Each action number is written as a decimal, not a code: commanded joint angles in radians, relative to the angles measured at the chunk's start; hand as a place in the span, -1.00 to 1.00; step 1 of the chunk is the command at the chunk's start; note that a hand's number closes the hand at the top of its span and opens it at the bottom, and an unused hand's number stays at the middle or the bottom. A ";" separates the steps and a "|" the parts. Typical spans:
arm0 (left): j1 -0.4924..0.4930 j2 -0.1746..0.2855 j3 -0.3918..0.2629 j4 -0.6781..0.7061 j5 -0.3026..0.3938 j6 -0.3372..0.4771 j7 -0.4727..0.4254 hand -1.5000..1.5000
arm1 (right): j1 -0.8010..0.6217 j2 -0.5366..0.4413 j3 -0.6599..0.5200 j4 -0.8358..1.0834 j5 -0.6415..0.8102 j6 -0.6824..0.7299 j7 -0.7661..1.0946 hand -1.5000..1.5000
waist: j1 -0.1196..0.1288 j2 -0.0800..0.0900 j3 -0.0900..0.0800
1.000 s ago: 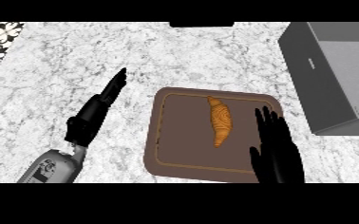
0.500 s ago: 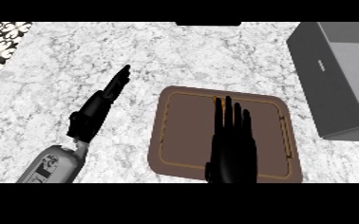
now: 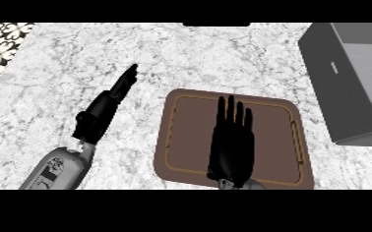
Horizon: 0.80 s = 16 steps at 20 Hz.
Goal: Pick the croissant from the tray and place it in the cardboard box
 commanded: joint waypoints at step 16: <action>0.054 -0.089 0.068 0.006 -0.095 -0.072 -0.026 0.00 | -0.086 0.018 -0.079 0.185 -0.037 -0.016 0.049 -1.00 | -0.003 0.000 0.000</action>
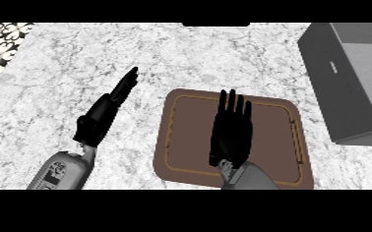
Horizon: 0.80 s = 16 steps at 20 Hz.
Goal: Pick the croissant from the tray and place it in the cardboard box
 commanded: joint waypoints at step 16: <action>0.041 -0.047 0.065 -0.058 -0.055 -0.078 0.034 0.00 | -0.042 0.010 -0.055 0.208 -0.020 -0.057 0.057 -1.00 | 0.006 0.000 0.000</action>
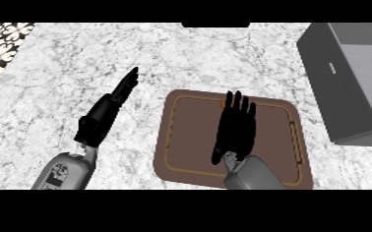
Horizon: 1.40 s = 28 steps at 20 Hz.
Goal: Pick the croissant from the tray and place it in the cardboard box
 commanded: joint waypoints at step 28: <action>0.070 -0.033 0.048 -0.024 -0.040 -0.032 -0.013 0.00 | 0.344 -0.785 -0.322 -0.184 -0.420 -0.215 -1.174 1.00 | -0.039 0.003 0.005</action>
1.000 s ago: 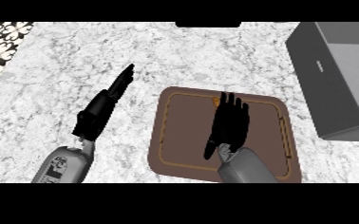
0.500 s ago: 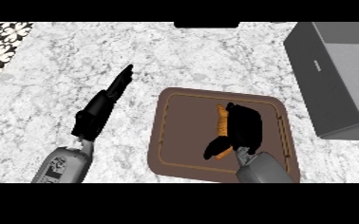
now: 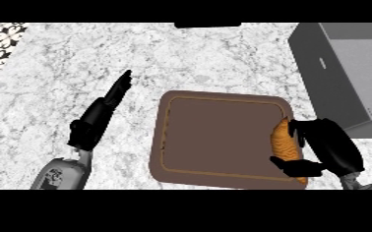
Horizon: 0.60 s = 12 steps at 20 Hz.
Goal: Pick the croissant from the tray and place it in the cardboard box
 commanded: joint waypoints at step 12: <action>0.006 -0.038 -0.002 0.012 -0.031 0.017 0.017 0.00 | 0.423 -0.366 -0.613 -0.293 -0.553 -0.045 -0.572 1.00 | -0.020 0.001 -0.003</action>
